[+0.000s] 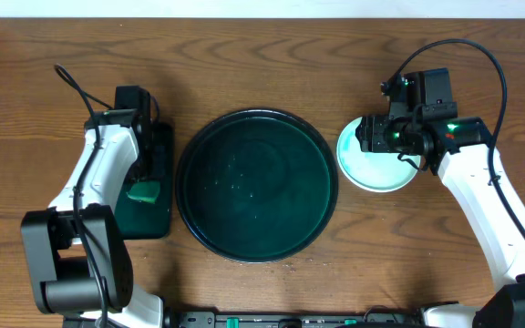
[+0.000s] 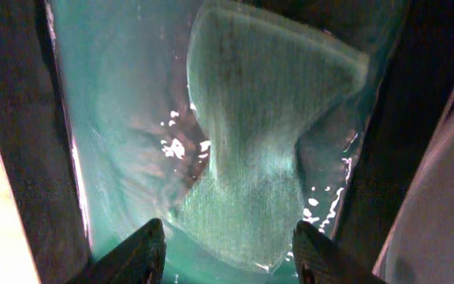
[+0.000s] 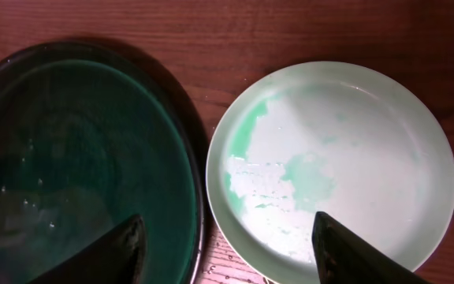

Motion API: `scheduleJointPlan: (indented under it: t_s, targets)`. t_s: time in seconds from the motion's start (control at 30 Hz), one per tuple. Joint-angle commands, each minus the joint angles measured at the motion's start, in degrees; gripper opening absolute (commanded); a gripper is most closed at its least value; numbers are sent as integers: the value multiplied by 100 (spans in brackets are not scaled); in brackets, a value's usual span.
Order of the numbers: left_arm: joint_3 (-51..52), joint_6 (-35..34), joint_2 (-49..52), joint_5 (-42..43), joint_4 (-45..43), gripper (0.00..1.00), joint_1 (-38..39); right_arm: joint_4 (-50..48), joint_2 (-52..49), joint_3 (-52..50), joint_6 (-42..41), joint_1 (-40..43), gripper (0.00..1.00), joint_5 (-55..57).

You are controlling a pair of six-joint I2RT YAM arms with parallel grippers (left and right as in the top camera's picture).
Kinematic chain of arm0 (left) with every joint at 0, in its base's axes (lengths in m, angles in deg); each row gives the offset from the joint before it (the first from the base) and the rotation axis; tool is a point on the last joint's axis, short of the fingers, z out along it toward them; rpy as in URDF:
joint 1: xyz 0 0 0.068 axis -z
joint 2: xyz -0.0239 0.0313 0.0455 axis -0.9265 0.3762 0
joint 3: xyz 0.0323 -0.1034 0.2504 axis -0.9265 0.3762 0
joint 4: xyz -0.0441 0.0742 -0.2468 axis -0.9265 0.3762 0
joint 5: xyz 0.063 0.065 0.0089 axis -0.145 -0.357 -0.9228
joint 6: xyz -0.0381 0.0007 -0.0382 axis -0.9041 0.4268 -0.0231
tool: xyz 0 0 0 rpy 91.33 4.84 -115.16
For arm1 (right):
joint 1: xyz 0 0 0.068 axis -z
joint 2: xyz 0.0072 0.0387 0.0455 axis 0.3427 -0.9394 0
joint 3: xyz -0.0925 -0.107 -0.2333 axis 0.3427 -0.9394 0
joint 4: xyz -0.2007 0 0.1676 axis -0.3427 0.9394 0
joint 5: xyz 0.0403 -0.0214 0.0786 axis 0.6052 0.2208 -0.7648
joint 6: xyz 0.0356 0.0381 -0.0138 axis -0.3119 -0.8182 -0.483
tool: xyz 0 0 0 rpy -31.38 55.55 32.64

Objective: Clean dirty plates on tray and stack at the side

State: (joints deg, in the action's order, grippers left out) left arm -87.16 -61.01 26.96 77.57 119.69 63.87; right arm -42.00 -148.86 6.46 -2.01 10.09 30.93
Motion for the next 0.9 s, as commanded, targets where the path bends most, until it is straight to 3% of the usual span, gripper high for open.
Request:
scheduleJointPlan:
  t_s: [0.0, 0.1, 0.27, 0.33, 0.37, 0.6, 0.87]
  targets:
    - [-509, 17, -540, -46, 385, 53, 66, 17, 203, 79, 87, -22, 67, 15]
    - [-780, 15, -1134, 81, 645, 70, 177, 17, 472, 122, 90, -20, 70, 66]
    - [-787, -2, -2188, 168, 640, 73, 240, 186, 1222, 350, 90, -11, 77, 531]
    - [-787, -2, -2481, 168, 643, 73, 240, 216, 1613, 417, 90, -11, 87, 859]
    - [-787, -2, -2601, 168, 643, 73, 240, 208, 1823, 433, 90, -11, 99, 1019]
    - [-787, -2, -3021, 168, 643, 73, 240, 236, 3163, 433, 85, -13, 99, 1303]
    - [-785, -2, -3001, 168, 643, 73, 240, 841, 3954, 433, 85, -13, 99, 1305]
